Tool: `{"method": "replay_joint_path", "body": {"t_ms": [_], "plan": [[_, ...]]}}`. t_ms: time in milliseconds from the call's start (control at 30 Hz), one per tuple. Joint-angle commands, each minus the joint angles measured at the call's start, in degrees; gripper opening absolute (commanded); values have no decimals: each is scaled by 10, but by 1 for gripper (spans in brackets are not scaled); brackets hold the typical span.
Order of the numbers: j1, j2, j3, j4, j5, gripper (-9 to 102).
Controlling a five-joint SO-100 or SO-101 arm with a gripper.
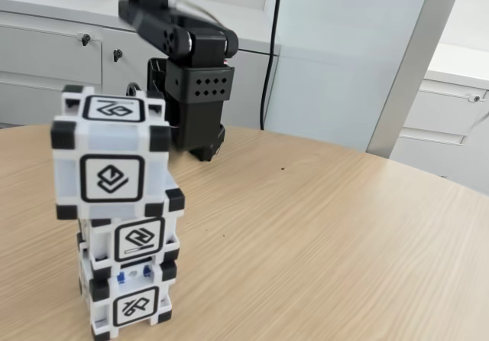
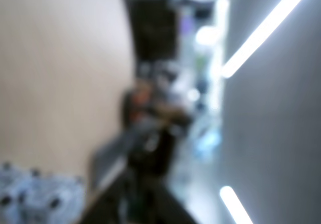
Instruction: Stack cubes from left to right.
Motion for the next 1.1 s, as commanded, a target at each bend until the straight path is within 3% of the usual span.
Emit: {"method": "replay_joint_path", "body": {"t_ms": [0, 200, 333, 667, 867, 1067], "plan": [[11, 62, 145, -65, -28, 0], [13, 69, 348, -192, -42, 0], [14, 69, 458, -227, -40, 0], [24, 69, 585, -214, 33, 0], [146, 77, 589, -178, -26, 1], [190, 77, 589, -155, 14, 1]]}}
